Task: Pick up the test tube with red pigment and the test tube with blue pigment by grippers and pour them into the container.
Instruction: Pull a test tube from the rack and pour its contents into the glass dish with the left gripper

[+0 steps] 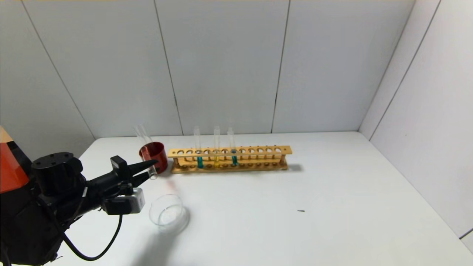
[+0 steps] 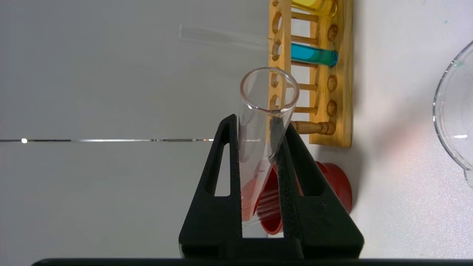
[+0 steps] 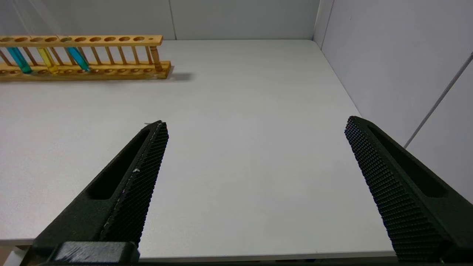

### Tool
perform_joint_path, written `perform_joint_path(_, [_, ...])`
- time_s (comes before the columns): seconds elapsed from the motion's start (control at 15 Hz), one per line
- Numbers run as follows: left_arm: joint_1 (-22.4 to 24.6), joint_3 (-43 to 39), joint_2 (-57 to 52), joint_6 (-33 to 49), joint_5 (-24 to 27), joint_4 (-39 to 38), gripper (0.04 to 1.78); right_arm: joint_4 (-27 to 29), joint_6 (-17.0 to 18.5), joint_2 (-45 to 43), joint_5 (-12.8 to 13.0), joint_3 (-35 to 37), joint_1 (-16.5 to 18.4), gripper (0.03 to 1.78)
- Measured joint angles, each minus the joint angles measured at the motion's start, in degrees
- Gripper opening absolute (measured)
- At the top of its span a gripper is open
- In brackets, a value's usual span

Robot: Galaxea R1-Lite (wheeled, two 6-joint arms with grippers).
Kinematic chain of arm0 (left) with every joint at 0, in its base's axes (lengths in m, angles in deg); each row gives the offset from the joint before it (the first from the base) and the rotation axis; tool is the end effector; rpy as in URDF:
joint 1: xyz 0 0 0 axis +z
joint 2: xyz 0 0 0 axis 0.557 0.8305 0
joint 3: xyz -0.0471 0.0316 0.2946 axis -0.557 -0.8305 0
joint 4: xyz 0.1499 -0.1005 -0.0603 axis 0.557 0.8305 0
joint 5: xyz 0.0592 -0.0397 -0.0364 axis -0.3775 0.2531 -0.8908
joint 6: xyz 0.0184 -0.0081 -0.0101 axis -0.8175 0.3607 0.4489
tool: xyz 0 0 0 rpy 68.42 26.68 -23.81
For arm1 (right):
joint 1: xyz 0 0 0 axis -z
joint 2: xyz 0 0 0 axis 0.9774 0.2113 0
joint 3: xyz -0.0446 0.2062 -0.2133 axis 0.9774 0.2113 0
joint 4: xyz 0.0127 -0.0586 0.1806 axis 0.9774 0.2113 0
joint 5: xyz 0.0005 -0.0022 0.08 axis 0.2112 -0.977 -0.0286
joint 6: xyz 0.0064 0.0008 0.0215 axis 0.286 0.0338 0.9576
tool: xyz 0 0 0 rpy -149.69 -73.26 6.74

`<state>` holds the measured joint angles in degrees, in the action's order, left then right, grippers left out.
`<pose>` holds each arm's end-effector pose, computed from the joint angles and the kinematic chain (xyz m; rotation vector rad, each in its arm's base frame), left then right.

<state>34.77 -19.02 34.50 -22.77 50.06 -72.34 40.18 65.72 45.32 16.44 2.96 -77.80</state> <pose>0.2751 -0.0103 0.0801 1.3906 -0.4154 -0.6576 -0.0228 0.0001 0.0754 0.0058 0.0017 0.0038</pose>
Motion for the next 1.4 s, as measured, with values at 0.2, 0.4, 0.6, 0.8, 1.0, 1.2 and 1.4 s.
perform_joint_path(0.2, [0.0,-0.7,-0.8,-0.5,1.6,0.0,0.33,0.0,0.0,0.0,0.0,0.0,0.0,1.75])
perform_joint_path(0.4, [0.0,-1.8,-1.6,-2.6,2.4,0.0,0.33,0.0,0.0,0.0,0.0,0.0,0.0,1.75])
perform_joint_path(0.6, [0.1,-3.0,-2.2,-5.1,4.3,0.0,0.33,0.0,0.0,0.0,0.0,0.0,0.0,1.75])
perform_joint_path(0.8, [1.0,-4.4,-1.5,-10.2,9.5,0.0,0.33,0.0,0.0,0.0,0.0,0.0,0.0,1.75])
perform_joint_path(1.0, [4.1,-4.3,-1.9,-12.6,10.6,0.0,0.33,0.0,0.0,0.0,0.0,0.0,0.0,1.75])
perform_joint_path(1.2, [4.9,-4.2,-1.9,-14.9,10.6,0.0,0.33,0.0,0.0,0.0,0.0,0.0,0.0,1.75])
perform_joint_path(1.4, [4.8,-4.1,-0.9,-17.3,10.6,0.0,0.33,0.0,0.0,0.0,0.0,0.0,0.0,1.75])
